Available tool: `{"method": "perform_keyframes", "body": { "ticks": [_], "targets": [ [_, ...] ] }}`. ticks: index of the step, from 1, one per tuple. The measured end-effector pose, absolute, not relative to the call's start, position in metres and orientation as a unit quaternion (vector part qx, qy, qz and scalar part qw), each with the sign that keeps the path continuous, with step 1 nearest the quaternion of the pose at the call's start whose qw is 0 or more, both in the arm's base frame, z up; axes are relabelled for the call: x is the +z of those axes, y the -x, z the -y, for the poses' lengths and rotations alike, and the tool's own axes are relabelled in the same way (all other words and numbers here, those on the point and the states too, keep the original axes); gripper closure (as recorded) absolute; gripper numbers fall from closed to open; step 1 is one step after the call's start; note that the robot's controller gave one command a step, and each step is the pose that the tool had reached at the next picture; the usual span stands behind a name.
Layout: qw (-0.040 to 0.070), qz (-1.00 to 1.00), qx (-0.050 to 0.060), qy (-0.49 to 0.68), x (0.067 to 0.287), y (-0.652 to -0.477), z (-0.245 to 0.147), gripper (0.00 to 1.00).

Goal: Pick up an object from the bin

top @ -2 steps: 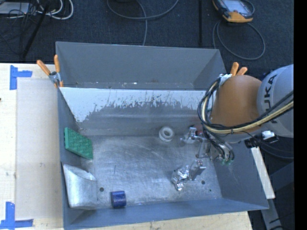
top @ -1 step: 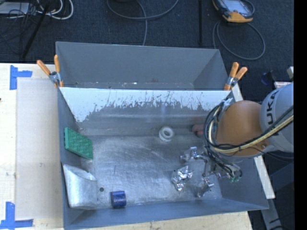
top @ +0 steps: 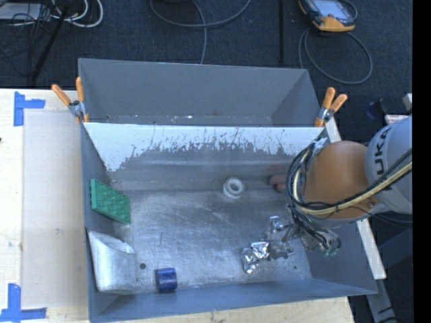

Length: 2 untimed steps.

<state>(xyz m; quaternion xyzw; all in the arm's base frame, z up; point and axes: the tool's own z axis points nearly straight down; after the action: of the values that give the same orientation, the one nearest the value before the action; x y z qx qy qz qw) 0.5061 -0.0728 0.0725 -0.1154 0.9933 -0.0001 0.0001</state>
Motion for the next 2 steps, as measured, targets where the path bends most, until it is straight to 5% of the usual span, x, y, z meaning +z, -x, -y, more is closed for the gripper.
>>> {"method": "perform_keyframes", "body": {
  "ticks": [1, 2],
  "targets": [
    [0.003, -0.993, -0.001, 0.12, 0.1863, -0.4963, 0.0762, 1.0],
    [0.0, -0.993, 0.0, 0.119, 0.1823, -0.4948, 0.0762, 0.0]
  ]
}}
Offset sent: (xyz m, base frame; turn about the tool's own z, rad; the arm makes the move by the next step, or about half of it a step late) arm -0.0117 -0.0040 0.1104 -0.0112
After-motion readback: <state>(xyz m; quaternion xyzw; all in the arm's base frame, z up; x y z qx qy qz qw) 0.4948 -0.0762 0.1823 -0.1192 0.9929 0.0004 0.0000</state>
